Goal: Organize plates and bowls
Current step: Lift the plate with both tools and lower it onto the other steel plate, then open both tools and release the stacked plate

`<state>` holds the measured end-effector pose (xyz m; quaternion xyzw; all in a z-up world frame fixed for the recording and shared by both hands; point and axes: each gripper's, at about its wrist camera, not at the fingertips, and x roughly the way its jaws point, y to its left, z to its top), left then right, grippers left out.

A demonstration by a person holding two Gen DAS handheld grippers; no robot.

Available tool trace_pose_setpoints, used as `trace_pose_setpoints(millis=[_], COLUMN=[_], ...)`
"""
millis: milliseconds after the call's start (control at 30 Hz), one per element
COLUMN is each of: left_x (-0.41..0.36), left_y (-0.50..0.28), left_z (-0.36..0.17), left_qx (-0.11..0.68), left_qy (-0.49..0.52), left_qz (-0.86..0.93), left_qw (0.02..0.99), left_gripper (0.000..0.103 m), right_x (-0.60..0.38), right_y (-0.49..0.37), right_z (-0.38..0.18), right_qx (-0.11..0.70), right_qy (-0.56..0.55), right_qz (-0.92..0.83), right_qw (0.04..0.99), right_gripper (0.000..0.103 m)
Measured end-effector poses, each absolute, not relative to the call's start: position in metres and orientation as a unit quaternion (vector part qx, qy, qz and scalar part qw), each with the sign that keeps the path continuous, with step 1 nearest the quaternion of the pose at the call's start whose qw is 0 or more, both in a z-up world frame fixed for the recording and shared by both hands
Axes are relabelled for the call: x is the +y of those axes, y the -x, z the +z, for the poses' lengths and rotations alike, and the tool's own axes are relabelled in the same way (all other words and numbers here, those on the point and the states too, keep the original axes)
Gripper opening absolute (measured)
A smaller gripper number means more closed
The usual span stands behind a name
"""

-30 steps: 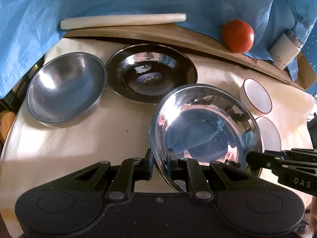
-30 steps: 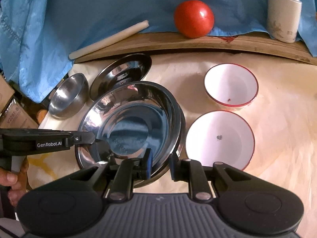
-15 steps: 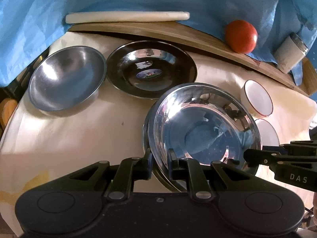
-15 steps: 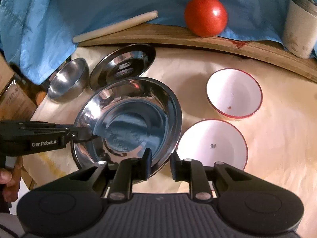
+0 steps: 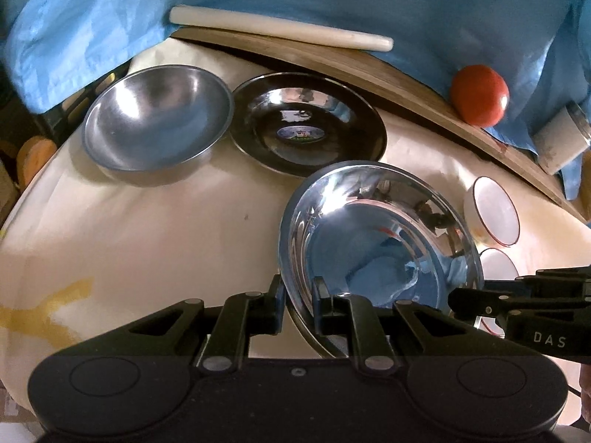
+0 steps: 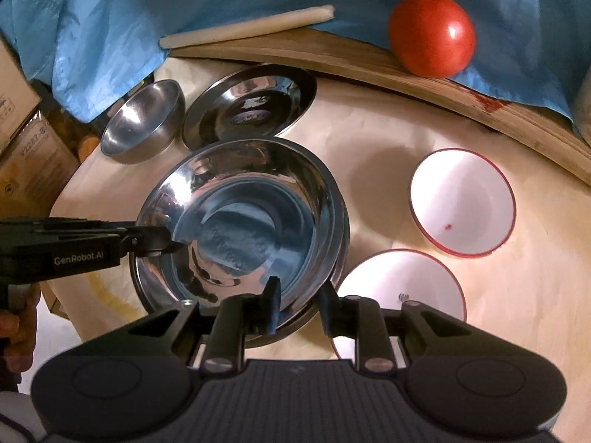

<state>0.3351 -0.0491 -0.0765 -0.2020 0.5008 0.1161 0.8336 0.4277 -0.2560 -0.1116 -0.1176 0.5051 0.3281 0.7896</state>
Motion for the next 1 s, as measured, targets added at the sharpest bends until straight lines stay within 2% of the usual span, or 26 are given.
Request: trace_pose_setpoints(millis=[400,467,500,567,733,800,1000], left_x=[-0.044,-0.041,-0.039,-0.035,-0.025,-0.022,-0.012], left_y=[-0.33,-0.329,-0.329,-0.327,-0.327,-0.328,-0.336], left_z=[-0.08,-0.078,-0.077,-0.076,-0.073,-0.072,-0.07], left_qx=[0.498,0.492,0.49,0.486,0.48,0.476,0.458], left_qy=[0.232,0.239,0.243,0.251,0.264,0.268,0.284], left_qz=[0.146,0.152,0.155,0.164,0.189,0.197,0.221], left_qw=[0.823,0.823,0.823,0.821,0.815,0.814,0.813], left_gripper=[0.02,0.024,0.029,0.037,0.055,0.062,0.069], right_x=[-0.255,-0.254,-0.254,-0.253,-0.256,-0.256,-0.255], right_y=[-0.428,-0.427,-0.427,-0.426,-0.429,-0.43,-0.438], right_z=[-0.109,-0.107,-0.106,-0.103,-0.095,-0.093,-0.088], right_qx=[0.501,0.499,0.496,0.489,0.48,0.476,0.468], right_qy=[0.137,0.138,0.141,0.146,0.138,0.135,0.133], right_qz=[0.349,0.351,0.35,0.348,0.351,0.351,0.35], right_qw=[0.78,0.781,0.782,0.786,0.792,0.795,0.8], right_gripper=[0.033,0.039,0.046,0.052,0.054,0.059,0.079])
